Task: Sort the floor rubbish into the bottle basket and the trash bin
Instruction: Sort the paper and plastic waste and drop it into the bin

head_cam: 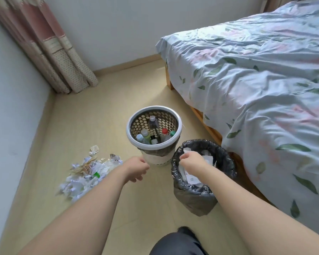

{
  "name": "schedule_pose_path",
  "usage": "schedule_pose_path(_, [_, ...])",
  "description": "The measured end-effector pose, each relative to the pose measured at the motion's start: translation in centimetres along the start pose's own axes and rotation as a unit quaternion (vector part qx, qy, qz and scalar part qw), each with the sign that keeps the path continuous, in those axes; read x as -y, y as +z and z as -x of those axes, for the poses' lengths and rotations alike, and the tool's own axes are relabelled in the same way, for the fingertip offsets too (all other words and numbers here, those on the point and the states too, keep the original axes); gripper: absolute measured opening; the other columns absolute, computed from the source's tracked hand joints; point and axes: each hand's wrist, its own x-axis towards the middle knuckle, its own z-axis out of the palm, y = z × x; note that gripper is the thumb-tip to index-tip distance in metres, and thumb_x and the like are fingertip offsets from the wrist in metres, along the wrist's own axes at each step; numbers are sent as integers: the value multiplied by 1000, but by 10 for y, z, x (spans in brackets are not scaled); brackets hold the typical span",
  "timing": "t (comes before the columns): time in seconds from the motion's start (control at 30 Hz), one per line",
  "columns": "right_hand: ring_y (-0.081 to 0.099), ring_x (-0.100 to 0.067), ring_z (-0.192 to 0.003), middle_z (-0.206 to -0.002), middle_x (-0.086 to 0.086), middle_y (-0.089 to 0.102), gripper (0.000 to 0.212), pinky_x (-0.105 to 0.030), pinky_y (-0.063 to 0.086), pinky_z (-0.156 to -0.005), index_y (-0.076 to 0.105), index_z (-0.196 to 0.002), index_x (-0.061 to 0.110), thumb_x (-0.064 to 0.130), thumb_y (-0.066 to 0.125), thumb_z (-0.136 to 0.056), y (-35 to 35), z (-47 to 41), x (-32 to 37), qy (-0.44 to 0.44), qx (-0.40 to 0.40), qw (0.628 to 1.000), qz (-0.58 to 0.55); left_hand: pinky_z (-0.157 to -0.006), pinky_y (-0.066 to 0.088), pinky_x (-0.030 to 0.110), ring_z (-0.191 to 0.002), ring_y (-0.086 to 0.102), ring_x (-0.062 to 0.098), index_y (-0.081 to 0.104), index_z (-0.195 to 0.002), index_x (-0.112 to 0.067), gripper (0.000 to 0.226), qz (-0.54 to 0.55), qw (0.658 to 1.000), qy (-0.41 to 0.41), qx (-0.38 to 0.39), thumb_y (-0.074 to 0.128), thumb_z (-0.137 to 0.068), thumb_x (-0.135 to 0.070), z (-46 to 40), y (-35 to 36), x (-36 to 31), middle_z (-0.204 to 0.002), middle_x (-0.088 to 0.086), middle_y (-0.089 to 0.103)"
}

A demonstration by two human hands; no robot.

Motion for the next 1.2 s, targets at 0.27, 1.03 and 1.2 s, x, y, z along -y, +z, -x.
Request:
schedule_pose_path(0.27, [63,-20,-97,-114,-6,64,40,-30,54,-82,62,-124,13,16,57,-85,144,33,117,-103,114,982,113,-54,34,23,-66,52,23,54,-84,-13,11,-7,994,-69,-82,42,-85,-12,54,-98,162,-80,11,55])
schedule_pose_path(1.03, [52,-26,-112,-131,-5,42,50,-35,48,-81,38,-143,23,14,44,-94,475,-143,109,-258,165,852,424,-73,44,31,-96,60,24,51,-116,-22,26,153,961,-168,-159,49,-91,-26,-137,-82,454,-106,2,63])
schedule_pose_path(1.2, [33,-28,-124,-132,-5,34,47,-36,39,-97,43,-136,23,24,56,-90,518,-174,104,-369,158,741,538,-62,36,32,-100,63,32,56,-106,-4,43,258,907,-253,-214,55,-87,-43,-172,-73,480,-107,14,65])
